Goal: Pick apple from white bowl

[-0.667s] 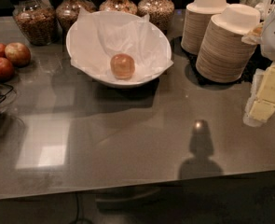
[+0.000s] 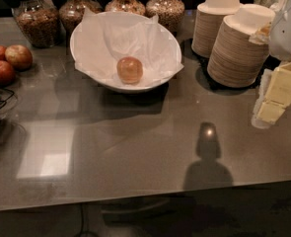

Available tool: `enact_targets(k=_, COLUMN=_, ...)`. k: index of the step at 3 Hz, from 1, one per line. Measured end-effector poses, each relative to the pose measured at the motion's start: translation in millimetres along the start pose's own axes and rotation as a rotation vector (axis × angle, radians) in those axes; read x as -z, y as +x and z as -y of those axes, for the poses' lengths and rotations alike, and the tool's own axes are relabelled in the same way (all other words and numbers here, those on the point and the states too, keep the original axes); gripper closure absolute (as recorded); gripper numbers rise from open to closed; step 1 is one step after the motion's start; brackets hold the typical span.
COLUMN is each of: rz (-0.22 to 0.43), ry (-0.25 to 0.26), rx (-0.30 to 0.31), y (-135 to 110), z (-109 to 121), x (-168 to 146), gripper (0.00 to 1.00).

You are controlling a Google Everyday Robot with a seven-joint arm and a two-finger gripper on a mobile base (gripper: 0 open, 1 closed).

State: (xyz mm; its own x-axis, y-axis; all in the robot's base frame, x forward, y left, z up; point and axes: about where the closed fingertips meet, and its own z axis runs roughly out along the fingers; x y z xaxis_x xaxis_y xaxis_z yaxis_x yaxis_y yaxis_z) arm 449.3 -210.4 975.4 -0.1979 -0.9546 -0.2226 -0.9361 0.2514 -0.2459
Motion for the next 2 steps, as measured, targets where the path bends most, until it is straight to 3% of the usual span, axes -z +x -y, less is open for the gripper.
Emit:
enact_targets(k=1, rz=0.056, ry=-0.004, rx=0.040, y=-21.4, z=16.5, x=-7.4, gripper=0.00)
enact_targets(k=2, rz=0.158, ry=0.000, rx=0.146, y=-67.7, z=37.5, x=-8.7, gripper=0.00)
